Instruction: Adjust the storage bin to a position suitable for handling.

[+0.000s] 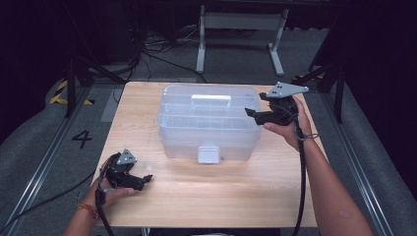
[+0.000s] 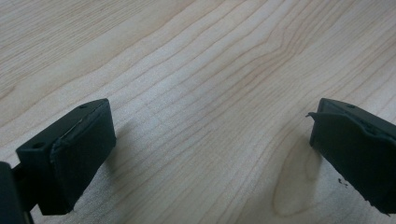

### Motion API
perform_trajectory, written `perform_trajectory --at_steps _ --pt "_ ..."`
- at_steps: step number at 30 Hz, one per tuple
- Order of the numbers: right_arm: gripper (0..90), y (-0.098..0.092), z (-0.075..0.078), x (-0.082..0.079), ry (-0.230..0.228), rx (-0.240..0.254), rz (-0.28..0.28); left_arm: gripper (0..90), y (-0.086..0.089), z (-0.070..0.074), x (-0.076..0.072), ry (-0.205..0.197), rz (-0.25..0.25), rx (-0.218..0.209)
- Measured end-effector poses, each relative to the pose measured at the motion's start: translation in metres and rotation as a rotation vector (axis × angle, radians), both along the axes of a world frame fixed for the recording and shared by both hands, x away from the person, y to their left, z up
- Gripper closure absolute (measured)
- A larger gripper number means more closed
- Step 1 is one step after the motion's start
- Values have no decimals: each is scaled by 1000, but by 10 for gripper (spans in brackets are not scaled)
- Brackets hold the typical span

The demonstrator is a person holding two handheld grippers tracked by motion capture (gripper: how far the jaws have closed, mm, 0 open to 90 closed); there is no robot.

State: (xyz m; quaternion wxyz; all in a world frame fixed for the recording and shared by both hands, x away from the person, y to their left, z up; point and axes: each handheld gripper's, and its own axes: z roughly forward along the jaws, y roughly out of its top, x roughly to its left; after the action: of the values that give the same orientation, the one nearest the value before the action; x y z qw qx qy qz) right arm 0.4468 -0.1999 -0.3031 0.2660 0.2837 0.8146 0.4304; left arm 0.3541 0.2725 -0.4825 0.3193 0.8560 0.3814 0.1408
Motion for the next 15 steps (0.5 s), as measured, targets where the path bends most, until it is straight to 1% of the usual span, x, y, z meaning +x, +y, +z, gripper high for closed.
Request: perform_trajectory --at_steps 6,8,13,15 --pt "287 9 1 4 6 0 14 8 0 0 0 0 0 0" --pt "292 13 0 5 -3 -11 23 8 0 0 0 1 -1 0" --pt "295 21 -2 10 12 -16 33 8 0 0 0 0 0 0" --pt "296 22 -2 11 7 -20 36 7 0 0 0 0 -1 -1"
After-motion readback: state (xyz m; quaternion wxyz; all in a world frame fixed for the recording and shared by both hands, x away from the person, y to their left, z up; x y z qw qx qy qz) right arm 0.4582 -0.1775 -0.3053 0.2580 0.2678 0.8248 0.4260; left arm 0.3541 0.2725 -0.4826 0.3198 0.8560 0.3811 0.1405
